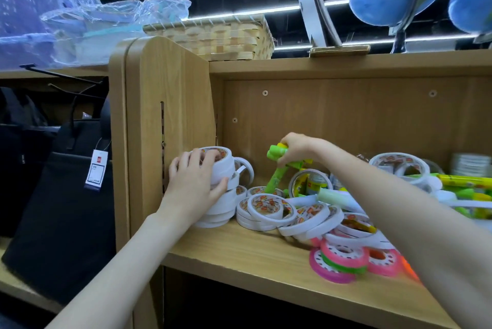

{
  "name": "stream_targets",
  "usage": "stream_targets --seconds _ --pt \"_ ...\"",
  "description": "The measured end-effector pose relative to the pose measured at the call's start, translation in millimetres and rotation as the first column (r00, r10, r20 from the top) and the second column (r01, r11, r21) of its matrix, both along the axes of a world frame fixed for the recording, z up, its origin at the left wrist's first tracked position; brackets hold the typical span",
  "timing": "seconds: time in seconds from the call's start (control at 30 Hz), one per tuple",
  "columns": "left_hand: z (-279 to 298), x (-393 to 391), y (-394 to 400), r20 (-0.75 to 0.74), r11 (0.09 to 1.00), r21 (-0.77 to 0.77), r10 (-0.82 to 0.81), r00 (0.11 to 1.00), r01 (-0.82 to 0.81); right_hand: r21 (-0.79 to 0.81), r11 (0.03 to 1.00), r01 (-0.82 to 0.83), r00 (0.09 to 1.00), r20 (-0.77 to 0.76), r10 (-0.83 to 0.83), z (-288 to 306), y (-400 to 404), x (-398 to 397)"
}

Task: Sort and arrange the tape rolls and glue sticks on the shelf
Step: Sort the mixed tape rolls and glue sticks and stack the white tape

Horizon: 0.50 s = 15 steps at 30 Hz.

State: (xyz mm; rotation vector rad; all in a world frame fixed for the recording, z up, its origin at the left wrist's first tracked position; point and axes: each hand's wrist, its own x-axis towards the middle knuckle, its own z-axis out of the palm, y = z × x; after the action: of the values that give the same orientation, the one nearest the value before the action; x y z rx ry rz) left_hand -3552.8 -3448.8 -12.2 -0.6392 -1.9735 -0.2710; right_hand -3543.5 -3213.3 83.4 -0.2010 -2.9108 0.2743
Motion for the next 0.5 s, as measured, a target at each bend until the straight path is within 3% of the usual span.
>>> stream_targets --seconds 0.07,0.2,0.37,0.5 --pt "-1.2 1.3 2.4 -0.005 0.995 0.042 -0.089 0.996 0.089 -0.096 0.995 -0.009 0.998 -0.069 0.002 13.2 14.0 17.9" --pt "-7.3 13.8 9.9 -0.050 0.995 0.061 -0.079 0.996 0.082 -0.331 0.944 -0.005 0.980 -0.191 -0.062 30.6 54.3 65.0" --pt "1.0 41.6 48.0 -0.095 0.974 0.067 -0.210 0.973 0.216 -0.409 0.910 0.060 0.953 -0.248 -0.174 33.8 97.3 130.3" --pt "15.1 65.4 102.6 -0.029 0.943 0.047 -0.328 0.944 0.329 -0.490 0.867 0.086 0.896 -0.342 -0.282 45.7 132.9 191.4"
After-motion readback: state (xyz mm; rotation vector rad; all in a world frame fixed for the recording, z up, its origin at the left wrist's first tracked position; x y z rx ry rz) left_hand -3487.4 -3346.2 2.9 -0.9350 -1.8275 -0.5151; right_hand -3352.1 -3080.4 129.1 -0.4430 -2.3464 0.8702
